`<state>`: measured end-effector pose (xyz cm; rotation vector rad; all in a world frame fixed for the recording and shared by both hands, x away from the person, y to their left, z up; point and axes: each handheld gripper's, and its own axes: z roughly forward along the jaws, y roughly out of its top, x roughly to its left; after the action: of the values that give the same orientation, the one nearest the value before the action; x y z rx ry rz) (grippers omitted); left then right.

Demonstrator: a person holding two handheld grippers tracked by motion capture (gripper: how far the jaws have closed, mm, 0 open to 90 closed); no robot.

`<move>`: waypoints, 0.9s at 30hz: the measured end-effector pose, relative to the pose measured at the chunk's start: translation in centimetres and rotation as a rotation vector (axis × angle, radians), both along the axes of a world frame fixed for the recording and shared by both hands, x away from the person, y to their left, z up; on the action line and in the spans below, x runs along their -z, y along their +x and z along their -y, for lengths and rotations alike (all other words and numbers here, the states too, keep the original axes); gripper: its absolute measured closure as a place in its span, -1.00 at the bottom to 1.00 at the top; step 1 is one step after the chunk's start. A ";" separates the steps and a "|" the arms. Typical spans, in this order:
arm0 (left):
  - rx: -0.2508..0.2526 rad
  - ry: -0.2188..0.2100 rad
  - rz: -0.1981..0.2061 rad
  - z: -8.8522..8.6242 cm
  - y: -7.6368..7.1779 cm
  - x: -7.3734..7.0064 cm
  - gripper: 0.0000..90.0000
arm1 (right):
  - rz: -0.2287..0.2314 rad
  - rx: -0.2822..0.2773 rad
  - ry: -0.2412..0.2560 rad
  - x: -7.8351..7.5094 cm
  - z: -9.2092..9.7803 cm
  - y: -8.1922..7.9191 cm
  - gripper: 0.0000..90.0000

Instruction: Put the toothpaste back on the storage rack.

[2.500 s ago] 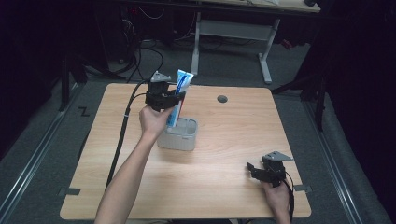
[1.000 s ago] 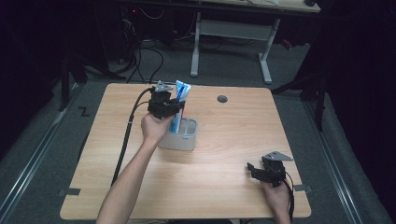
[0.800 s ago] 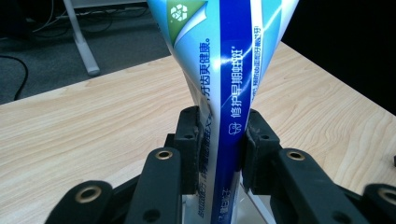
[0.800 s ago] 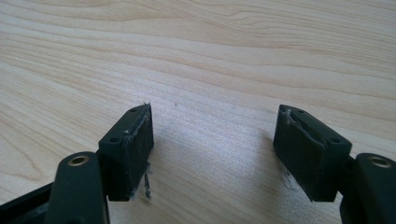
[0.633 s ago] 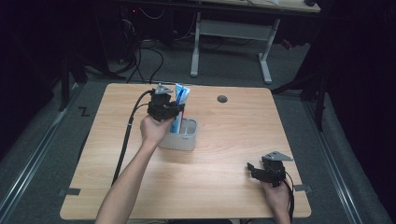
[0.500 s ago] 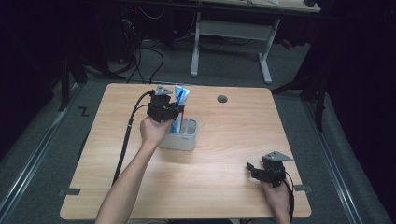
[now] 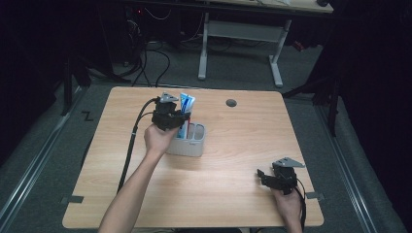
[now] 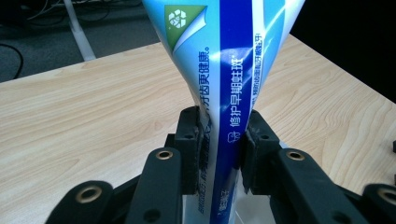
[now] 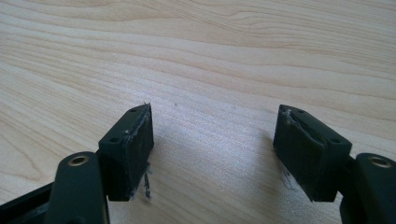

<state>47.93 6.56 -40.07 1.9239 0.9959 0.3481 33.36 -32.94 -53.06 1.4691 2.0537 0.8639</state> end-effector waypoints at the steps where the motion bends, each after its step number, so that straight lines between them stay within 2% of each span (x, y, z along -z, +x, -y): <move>1: -0.001 0.001 0.000 0.0 0.0 0.0 0.59 | 0.000 0.000 0.000 0.0 0.0 0.0 -0.36; 27: -0.011 0.020 -0.021 -0.9 -0.5 1.1 0.59 | 0.000 0.000 0.000 0.0 0.0 0.0 -0.36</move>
<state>47.41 7.42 -41.21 1.9440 1.0210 0.3457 33.36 -32.94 -53.06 1.4689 2.0537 0.8634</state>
